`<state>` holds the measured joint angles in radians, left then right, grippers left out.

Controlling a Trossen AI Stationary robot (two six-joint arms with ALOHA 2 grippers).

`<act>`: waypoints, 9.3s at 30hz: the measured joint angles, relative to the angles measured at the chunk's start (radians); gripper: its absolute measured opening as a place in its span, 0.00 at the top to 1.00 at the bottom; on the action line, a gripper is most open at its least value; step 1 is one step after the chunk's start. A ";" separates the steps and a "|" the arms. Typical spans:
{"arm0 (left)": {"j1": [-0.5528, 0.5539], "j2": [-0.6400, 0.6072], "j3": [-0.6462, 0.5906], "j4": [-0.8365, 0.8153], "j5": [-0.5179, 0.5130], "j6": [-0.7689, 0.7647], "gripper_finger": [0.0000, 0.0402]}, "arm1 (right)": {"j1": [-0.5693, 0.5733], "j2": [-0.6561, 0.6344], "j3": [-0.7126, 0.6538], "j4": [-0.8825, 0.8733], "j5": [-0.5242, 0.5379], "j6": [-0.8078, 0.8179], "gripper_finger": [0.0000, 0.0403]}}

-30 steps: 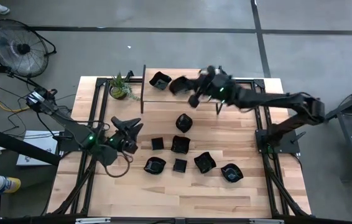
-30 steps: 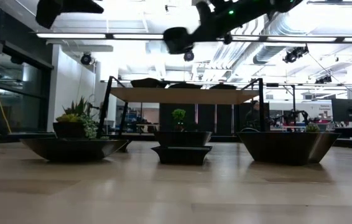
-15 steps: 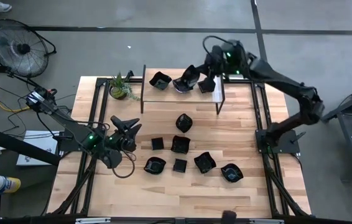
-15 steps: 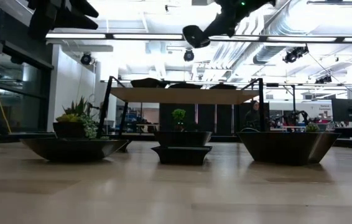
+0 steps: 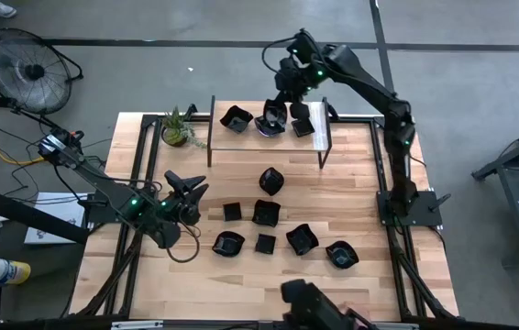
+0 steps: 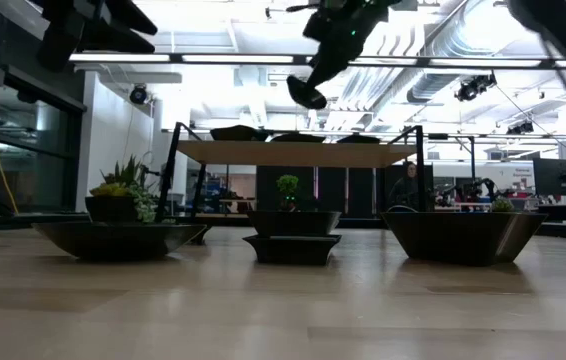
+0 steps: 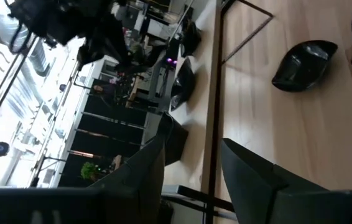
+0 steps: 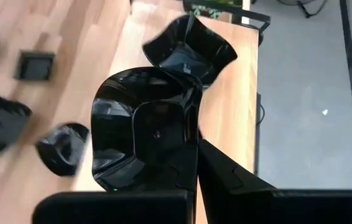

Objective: Pick & Place Mini shaped plates
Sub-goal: Stack the black leaf-shaped plate on top of the black leaf-shaped plate on the shelf

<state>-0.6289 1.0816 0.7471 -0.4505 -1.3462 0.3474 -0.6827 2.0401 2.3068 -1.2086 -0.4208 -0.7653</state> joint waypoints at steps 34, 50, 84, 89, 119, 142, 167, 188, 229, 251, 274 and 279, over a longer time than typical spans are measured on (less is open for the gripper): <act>0.000 -0.001 0.000 -0.202 0.063 -0.254 0.62 | 0.003 0.049 -0.037 0.064 -0.059 -0.452 1.00; 0.000 0.000 0.000 -0.203 0.064 -0.249 0.62 | 0.005 0.051 -0.144 0.171 0.028 -0.460 1.00; 0.000 0.000 0.000 -0.203 0.065 -0.250 0.62 | 0.004 0.006 -0.144 0.182 0.083 -0.320 0.72; 0.000 0.000 0.000 -0.203 0.065 -0.250 0.62 | 0.004 -0.072 -0.143 0.179 0.089 -0.176 0.72; 0.000 0.000 0.000 -0.217 0.162 -0.247 0.62 | 0.379 -0.166 -0.476 -0.196 -0.009 0.224 0.72; 0.000 0.000 0.000 -0.231 0.178 -0.257 0.62 | 0.654 -0.164 -1.060 0.587 0.693 -0.137 0.72; 0.000 0.000 0.000 -0.233 0.192 -0.269 0.62 | 0.630 -0.152 -1.100 0.766 0.571 -0.193 0.72; 0.000 0.000 0.000 -0.232 0.191 -0.274 0.62 | 0.611 -0.149 -1.102 0.768 0.496 -0.204 0.72; 0.000 0.000 0.000 -0.228 0.184 -0.275 0.62 | 0.600 -0.149 -1.225 0.997 0.571 -0.202 0.77; 0.000 0.000 0.000 -0.229 0.184 -0.274 0.62 | 0.669 -0.150 -1.211 0.982 0.659 -0.154 1.00; 0.000 0.000 0.000 -0.196 0.166 -0.274 0.62 | 0.766 -0.150 -0.983 0.694 0.658 0.057 1.00; 0.000 0.000 0.000 -0.196 0.166 -0.274 0.62 | 0.827 -0.150 -0.871 0.548 0.659 0.102 1.00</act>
<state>-0.6289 1.0817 0.7471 -0.6464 -1.1801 0.0734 0.1440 1.8896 1.4356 -0.6606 0.2381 -0.6629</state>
